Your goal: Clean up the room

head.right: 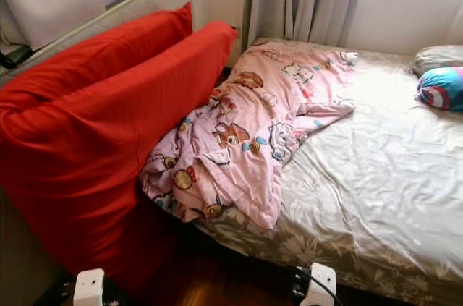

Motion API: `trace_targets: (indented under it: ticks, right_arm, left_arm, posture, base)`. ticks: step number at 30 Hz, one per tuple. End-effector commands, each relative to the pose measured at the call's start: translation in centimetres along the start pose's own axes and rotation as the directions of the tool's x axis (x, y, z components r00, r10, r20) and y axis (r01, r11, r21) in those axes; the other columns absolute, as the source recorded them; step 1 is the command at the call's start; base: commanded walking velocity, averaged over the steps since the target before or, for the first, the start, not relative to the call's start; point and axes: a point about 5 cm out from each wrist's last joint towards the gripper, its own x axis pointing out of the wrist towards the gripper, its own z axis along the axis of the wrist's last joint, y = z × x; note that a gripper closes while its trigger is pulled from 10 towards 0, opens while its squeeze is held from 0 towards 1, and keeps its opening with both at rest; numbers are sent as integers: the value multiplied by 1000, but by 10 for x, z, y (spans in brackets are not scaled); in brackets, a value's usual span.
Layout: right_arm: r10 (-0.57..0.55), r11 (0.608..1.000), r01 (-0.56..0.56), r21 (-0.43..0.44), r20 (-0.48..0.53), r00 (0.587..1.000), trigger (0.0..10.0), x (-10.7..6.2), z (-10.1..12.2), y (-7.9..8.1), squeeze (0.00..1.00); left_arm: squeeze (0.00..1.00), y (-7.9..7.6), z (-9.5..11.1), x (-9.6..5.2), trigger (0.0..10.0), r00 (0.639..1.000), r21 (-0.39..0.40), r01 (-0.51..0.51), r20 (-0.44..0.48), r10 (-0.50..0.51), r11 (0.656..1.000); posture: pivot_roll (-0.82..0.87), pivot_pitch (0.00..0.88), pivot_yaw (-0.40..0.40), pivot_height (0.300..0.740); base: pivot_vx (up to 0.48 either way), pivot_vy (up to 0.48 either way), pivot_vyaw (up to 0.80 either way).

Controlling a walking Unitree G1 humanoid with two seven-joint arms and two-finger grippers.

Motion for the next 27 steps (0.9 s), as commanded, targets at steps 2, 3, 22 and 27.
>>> trace_targets:
  ticks: [2,3,22,27]
  right_arm:
    - [-4,1000,4,0,2,1000,10000,0,1,-1,0]
    - [-4,1000,4,0,2,1000,10000,0,1,-1,0]
    - [14,1000,-14,-4,-2,1000,10000,0,-1,1,0]
    - [13,1000,-13,-2,-1,1000,10000,0,-1,0,0]
  left_arm:
    - [0,0,-7,-2,10000,1000,-5,4,-22,-4,1000]
    - [0,0,-7,-2,10000,1000,-4,5,-22,-5,1000]
    - [0,-1,-7,-2,10000,1000,7,17,-21,-17,1000]
    - [0,-3,-6,-1,10000,999,14,26,-20,-26,1000]
  posture:
    - [-25,0,14,740]
    - [-25,0,14,740]
    - [-31,0,26,740]
    - [-31,0,26,740]
  base:
    - [0,0,800]
    - [0,0,694]
    - [147,0,0]
    - [299,0,640]
